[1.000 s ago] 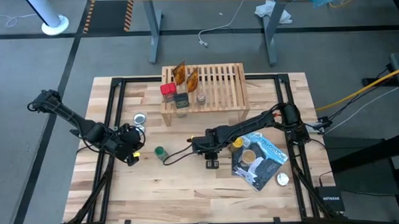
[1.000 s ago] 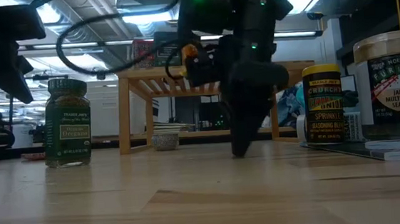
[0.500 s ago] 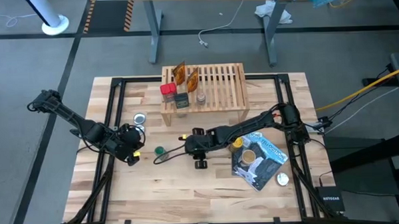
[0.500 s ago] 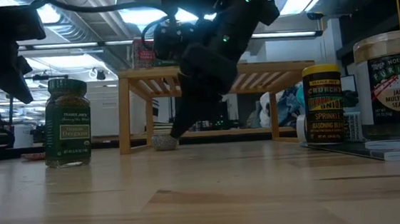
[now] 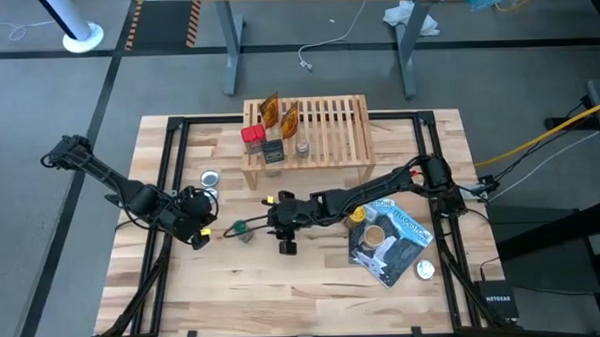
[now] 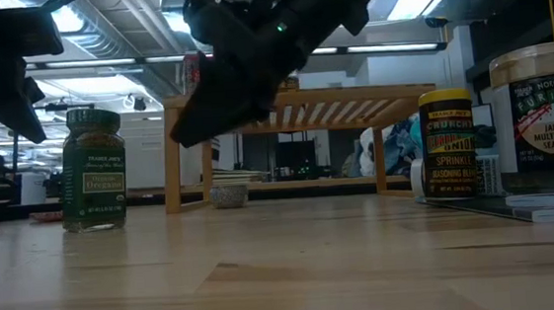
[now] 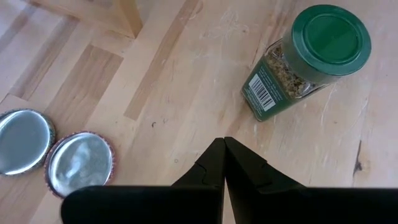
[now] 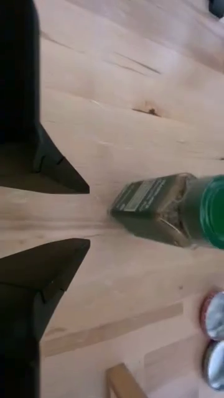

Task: Shelf spices
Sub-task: Put the green seasoning bottle on the shelf

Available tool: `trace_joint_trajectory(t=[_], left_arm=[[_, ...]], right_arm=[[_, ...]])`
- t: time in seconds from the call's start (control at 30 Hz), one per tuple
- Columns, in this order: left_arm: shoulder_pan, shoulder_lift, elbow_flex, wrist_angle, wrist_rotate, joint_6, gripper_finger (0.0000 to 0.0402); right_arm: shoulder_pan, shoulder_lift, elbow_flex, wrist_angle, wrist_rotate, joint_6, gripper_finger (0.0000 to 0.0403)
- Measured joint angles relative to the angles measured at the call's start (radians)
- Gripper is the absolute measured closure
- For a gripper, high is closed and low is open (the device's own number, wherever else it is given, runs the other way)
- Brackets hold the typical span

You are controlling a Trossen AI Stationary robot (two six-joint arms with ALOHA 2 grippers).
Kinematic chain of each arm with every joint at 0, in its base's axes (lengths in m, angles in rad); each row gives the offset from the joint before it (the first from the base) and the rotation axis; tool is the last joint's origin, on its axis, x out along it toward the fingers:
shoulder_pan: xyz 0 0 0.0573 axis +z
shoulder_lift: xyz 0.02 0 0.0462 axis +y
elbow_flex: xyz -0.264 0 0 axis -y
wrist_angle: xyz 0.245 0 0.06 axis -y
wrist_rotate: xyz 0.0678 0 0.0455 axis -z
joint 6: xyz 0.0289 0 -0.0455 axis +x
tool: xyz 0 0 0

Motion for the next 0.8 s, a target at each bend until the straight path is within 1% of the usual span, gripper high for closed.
trace_joint_trajectory(t=[0.13,0.27,0.43,0.5,0.57,0.7,0.8], left_arm=[[0.0,0.0,0.0,0.0,0.0,0.0,0.04],[0.0,0.0,0.0,0.0,0.0,0.0,0.04],[0.0,0.0,0.0,0.0,0.0,0.0,0.04],[0.0,0.0,0.0,0.0,0.0,0.0,0.04],[0.0,0.0,0.0,0.0,0.0,0.0,0.04],[0.0,0.0,0.0,0.0,0.0,0.0,0.04],[0.0,0.0,0.0,0.0,0.0,0.0,0.04]], right_arm=[[-0.022,0.0,0.0,0.006,-0.05,0.03,0.0269],[-0.028,0.011,0.0,0.019,-0.037,0.089,0.0269],[-0.023,0.012,0.0,0.049,-0.029,0.093,0.0269],[-0.025,0.012,0.0,0.052,-0.032,0.075,0.0269],[-0.026,0.012,0.0,0.084,-0.067,0.069,0.0269],[-0.026,0.012,0.0,0.165,-0.141,-0.061,0.0269],[-0.025,0.012,0.0,0.216,-0.171,-0.084,0.0269]])
